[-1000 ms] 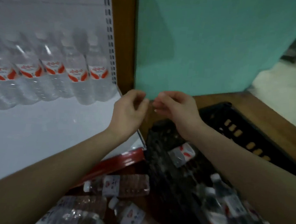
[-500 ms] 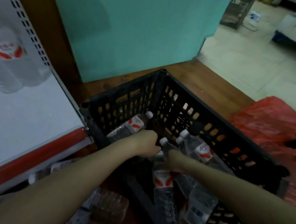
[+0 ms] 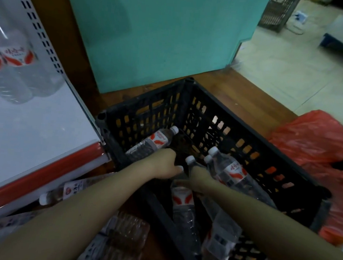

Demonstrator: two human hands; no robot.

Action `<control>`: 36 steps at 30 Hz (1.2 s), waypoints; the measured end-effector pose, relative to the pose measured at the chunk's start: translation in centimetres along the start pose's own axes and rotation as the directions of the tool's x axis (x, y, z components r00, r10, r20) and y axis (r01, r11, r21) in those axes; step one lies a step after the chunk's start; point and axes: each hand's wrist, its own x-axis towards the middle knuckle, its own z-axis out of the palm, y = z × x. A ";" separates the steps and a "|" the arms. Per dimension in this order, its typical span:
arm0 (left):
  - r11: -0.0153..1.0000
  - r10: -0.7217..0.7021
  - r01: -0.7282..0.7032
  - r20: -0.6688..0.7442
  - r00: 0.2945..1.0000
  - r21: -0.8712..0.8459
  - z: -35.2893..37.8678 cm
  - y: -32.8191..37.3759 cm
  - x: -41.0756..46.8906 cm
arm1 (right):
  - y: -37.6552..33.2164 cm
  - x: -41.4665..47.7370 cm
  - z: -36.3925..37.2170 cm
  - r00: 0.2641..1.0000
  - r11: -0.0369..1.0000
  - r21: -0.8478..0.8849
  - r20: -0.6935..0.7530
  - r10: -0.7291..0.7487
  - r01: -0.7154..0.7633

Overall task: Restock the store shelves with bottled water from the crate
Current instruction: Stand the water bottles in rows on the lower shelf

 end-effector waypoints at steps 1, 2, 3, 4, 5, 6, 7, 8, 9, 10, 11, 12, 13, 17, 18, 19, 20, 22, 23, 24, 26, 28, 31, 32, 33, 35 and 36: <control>1.000 0.001 -0.001 0.001 1.000 -0.007 -0.1 0.1 -0.1 | -0.4 0.0 0.2 0.999 0.999 -0.052 0.050 0.006 -0.003; 1.000 0.004 -0.004 -0.001 1.000 -0.012 -0.2 0.1 -0.2 | -0.6 0.2 0.8 0.996 0.994 -0.106 0.087 -0.013 0.022; 1.000 0.011 -0.011 -0.012 1.000 -0.016 -0.4 0.0 -0.4 | -0.8 0.2 1.5 0.995 0.988 -0.146 0.097 -0.037 0.051; 1.000 0.021 -0.021 -0.029 0.999 -0.022 -0.5 -0.1 -0.5 | -0.7 0.3 2.4 0.996 0.988 -0.142 0.069 -0.051 0.060; 0.999 0.031 -0.032 -0.047 0.998 -0.026 -0.6 -0.2 -0.7 | -0.4 0.2 3.1 0.999 0.995 -0.098 0.045 -0.023 0.027; 0.999 0.037 -0.039 -0.067 0.997 -0.032 -0.8 -0.3 -1.0 | 0.0 0.2 3.6 1.000 0.999 -0.046 -0.002 -0.010 0.010; 0.998 0.038 -0.042 -0.092 0.995 -0.037 -1.0 -0.4 -1.3 | 0.1 0.1 3.7 1.000 1.000 -0.023 -0.021 -0.006 0.006; 0.998 0.034 -0.040 -0.119 0.992 -0.053 -1.2 -0.4 -1.6 | 0.3 0.2 3.4 1.000 1.000 -0.003 -0.030 -0.009 0.009; 0.995 0.025 -0.038 -0.148 0.989 -0.087 -1.3 -0.5 -1.8 | 0.3 0.4 3.1 0.999 0.999 0.022 -0.041 -0.034 0.035; 0.989 0.010 -0.037 -0.182 0.983 -0.145 -1.5 -0.5 -2.0 | 0.2 0.5 2.5 0.995 0.995 0.049 -0.054 -0.087 0.090; 0.976 -0.012 -0.037 -0.219 0.976 -0.216 -1.8 -0.5 -2.3 | -0.1 0.3 1.4 0.987 0.982 0.102 -0.052 -0.154 0.159; 0.955 -0.044 -0.033 -0.251 0.967 -0.295 -2.0 -0.6 -2.5 | -0.5 -0.1 0.2 0.976 0.957 0.191 -0.050 -0.214 0.220; 0.932 -0.075 -0.034 -0.284 0.956 -0.362 -2.3 -0.6 -2.6 | -1.0 -0.7 -1.2 0.965 0.919 0.296 -0.038 -0.260 0.259; 0.803 -0.181 -0.086 -0.380 0.907 -0.589 -4.0 -1.0 -3.4 | -2.6 -2.7 -7.1 0.917 0.672 0.650 -0.103 -0.385 0.355; 0.749 -0.202 -0.094 -0.361 0.911 -0.656 -4.4 -1.1 -3.7 | -3.0 -3.1 -8.5 0.904 0.594 0.717 -0.118 -0.410 0.363; 0.694 -0.208 -0.092 -0.320 0.924 -0.714 -4.8 -1.0 -4.1 | -3.2 -3.3 -9.5 0.889 0.519 0.774 -0.124 -0.440 0.364; 0.648 -0.189 -0.093 -0.278 0.942 -0.756 -5.2 -1.0 -4.4 | -3.5 -3.5 -10.5 0.872 0.445 0.821 -0.123 -0.475 0.358; 0.588 -0.108 -0.097 -0.197 0.975 -0.803 -5.9 -0.5 -5.4 | -4.3 -3.9 -11.9 0.824 0.320 0.888 -0.104 -0.557 0.329; 0.546 -0.062 -0.091 -0.149 0.987 -0.833 -6.1 -0.2 -5.9 | -4.9 -4.2 -12.3 0.785 0.272 0.906 -0.096 -0.612 0.323; 0.494 -0.010 -0.089 -0.108 0.994 -0.865 -6.4 0.1 -6.3 | -5.6 -4.5 -12.6 0.747 0.234 0.921 -0.085 -0.659 0.311; 0.376 0.097 -0.118 -0.088 0.991 -0.919 -6.9 0.9 -7.1 | -7.0 -5.2 -12.5 0.688 0.146 0.950 -0.090 -0.720 0.277; 0.306 0.119 -0.164 -0.133 0.984 -0.938 -7.4 1.1 -7.7 | -8.3 -5.8 -12.2 0.654 0.084 0.964 -0.106 -0.749 0.252; 0.342 0.061 -0.240 -0.233 0.971 -0.909 -7.7 0.3 -8.7 | -10.5 -6.3 -11.8 0.655 0.106 0.953 -0.113 -0.747 0.285; 0.356 0.043 -0.267 -0.270 0.962 -0.895 -7.9 -0.2 -9.0 | -11.3 -6.5 -11.8 0.670 0.141 0.935 -0.123 -0.732 0.325; 0.368 0.018 -0.299 -0.315 0.949 -0.880 -8.1 -0.8 -9.5 | -12.2 -6.7 -11.7 0.686 0.178 0.913 -0.137 -0.714 0.368; 0.408 -0.043 -0.384 -0.437 0.898 -0.828 -8.4 -2.3 -10.4 | -13.9 -7.3 -11.4 0.712 0.270 0.852 -0.158 -0.684 0.448; 0.438 -0.077 -0.426 -0.505 0.860 -0.792 -8.6 -3.3 -10.8 | -14.8 -7.7 -11.2 0.724 0.323 0.819 -0.153 -0.673 0.474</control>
